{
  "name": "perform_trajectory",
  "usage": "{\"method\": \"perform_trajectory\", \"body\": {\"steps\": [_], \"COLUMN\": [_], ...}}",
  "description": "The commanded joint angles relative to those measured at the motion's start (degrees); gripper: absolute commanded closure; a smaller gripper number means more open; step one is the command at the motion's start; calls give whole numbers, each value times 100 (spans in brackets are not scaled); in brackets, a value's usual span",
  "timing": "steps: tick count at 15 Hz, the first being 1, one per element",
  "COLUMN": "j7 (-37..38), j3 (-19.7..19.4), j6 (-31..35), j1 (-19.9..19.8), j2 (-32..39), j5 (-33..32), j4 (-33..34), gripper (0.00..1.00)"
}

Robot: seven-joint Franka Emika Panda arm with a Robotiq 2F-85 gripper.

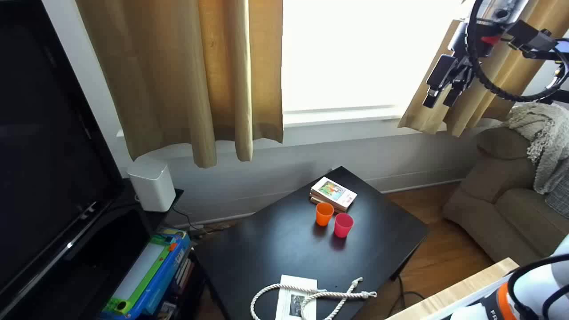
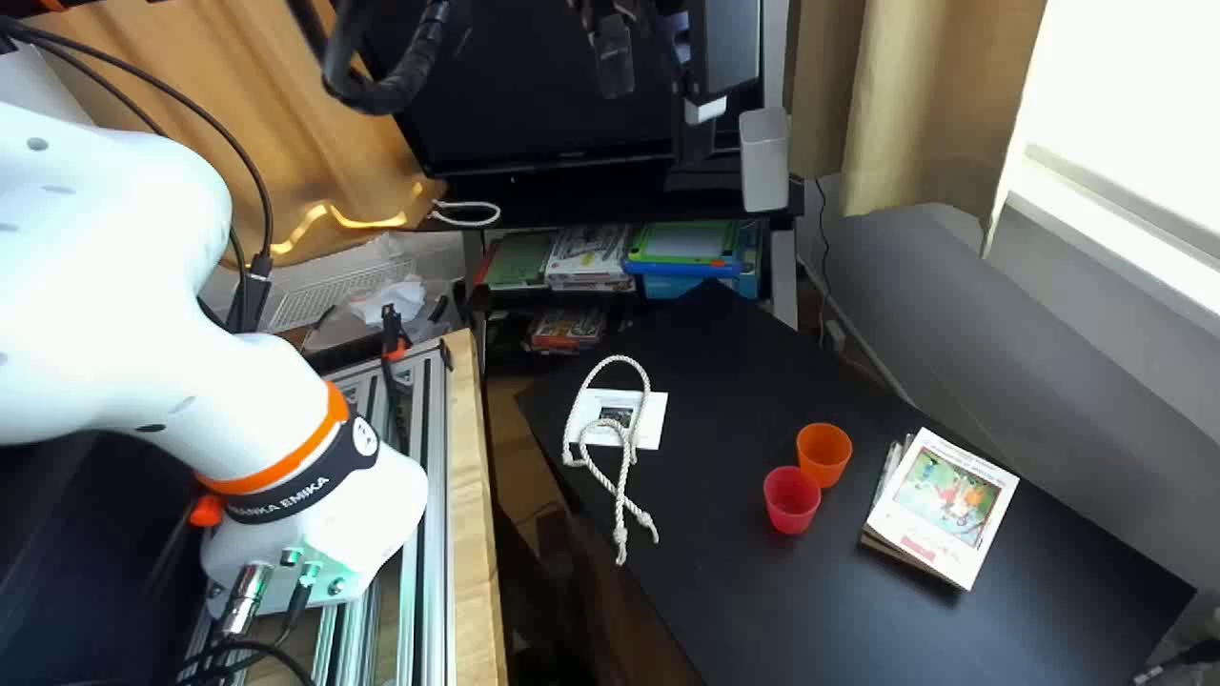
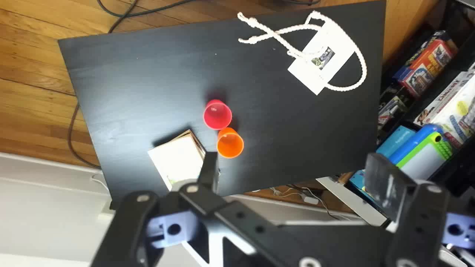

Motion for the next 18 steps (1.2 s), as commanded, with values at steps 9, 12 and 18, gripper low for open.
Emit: {"method": "perform_trajectory", "body": {"steps": [9,12,18], "j7": [533,1156,2799], "j3": [208,416,1072], "j6": [899,2060,4973], "j1": [-134,-47,266], "j2": [523,1213,3147], "j5": [5,290,1466], "j4": [-318,-723,-1128], "gripper": [0,0,0]}}
